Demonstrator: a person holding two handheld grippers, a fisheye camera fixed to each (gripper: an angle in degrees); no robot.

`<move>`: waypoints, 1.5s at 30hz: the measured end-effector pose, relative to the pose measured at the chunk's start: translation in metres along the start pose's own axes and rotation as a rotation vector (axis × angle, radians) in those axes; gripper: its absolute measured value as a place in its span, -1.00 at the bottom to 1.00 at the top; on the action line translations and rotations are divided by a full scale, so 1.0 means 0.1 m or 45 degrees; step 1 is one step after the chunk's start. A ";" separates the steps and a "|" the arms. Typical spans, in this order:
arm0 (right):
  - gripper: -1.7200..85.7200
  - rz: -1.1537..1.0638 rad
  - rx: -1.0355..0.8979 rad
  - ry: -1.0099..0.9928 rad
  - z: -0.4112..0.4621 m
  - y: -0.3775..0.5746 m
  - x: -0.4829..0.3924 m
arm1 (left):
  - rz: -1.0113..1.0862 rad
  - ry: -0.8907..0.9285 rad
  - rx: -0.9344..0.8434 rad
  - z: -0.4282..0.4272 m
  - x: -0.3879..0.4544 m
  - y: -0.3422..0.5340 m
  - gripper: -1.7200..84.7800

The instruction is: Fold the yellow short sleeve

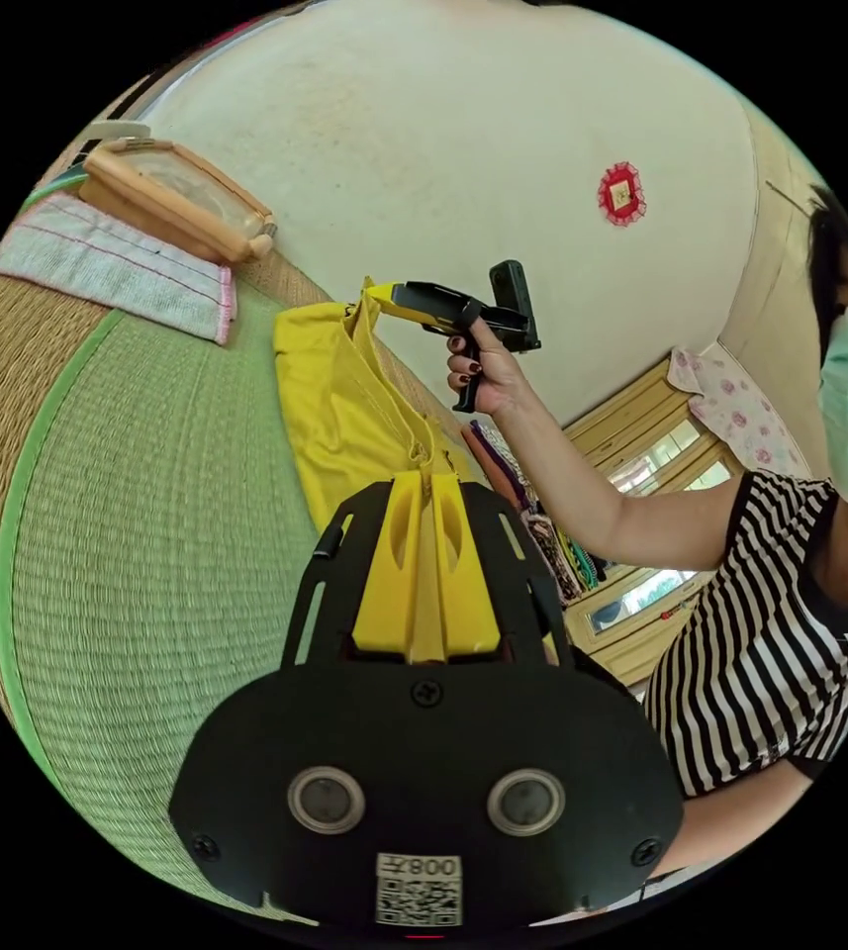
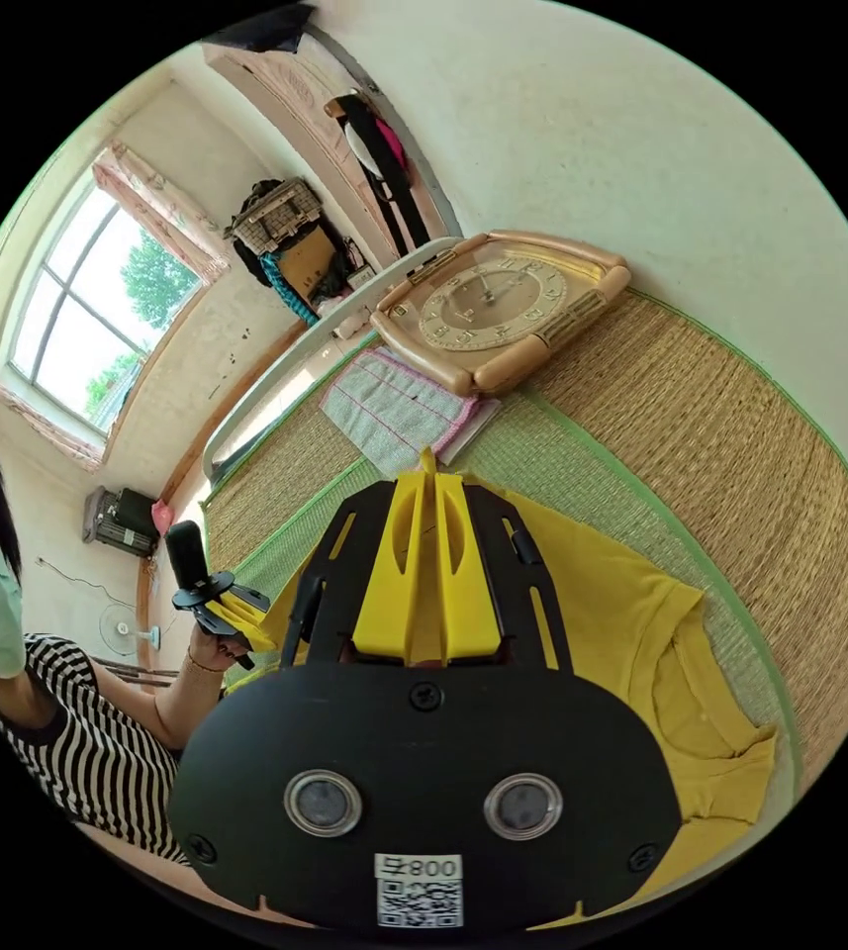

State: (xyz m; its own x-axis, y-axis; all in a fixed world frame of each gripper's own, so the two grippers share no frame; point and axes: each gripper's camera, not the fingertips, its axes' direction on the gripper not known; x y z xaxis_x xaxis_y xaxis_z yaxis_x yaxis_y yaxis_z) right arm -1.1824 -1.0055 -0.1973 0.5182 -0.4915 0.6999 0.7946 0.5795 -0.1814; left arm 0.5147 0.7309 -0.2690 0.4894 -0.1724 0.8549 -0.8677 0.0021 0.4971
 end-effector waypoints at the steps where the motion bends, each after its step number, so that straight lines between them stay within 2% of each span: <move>1: -0.93 0.025 0.010 -0.018 -0.05 0.17 0.16 | 0.009 0.004 -0.017 0.05 0.02 -0.03 -0.93; 8: -0.92 0.219 0.058 -0.113 -0.16 1.22 1.12 | 0.058 0.072 -0.182 0.66 0.19 -0.28 -0.93; 14: -0.92 0.350 0.071 -0.200 -0.02 1.85 1.81 | 0.080 0.012 -0.313 1.16 0.36 -0.48 -0.93; 26: -0.91 0.456 0.066 -0.277 0.16 2.69 2.50 | 0.082 -0.036 -0.551 2.07 0.57 -0.82 -0.92; 33: -0.92 0.527 0.136 -0.235 0.08 3.06 2.63 | 0.062 -0.001 -0.619 2.40 0.63 -0.98 -0.90; 37: -0.91 0.452 0.097 -0.210 0.13 3.09 2.43 | 0.070 0.076 -0.625 2.51 0.69 -1.06 -0.89; 43: -0.85 0.351 -0.011 0.088 0.30 3.00 2.08 | 0.076 0.083 -0.539 2.53 0.76 -1.19 -0.86; 45: -0.84 0.325 -0.058 0.146 0.39 2.99 2.00 | 0.076 0.066 -0.605 2.63 0.79 -1.22 -0.85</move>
State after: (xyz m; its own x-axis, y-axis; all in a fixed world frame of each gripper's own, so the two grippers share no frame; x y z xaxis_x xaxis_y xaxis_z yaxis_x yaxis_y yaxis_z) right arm -0.8535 -0.9058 -0.0846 0.7337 -0.4051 0.5455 0.6457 0.6656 -0.3743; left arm 0.6362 0.4578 -0.3013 0.4544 -0.1090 0.8841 -0.7641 0.4626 0.4497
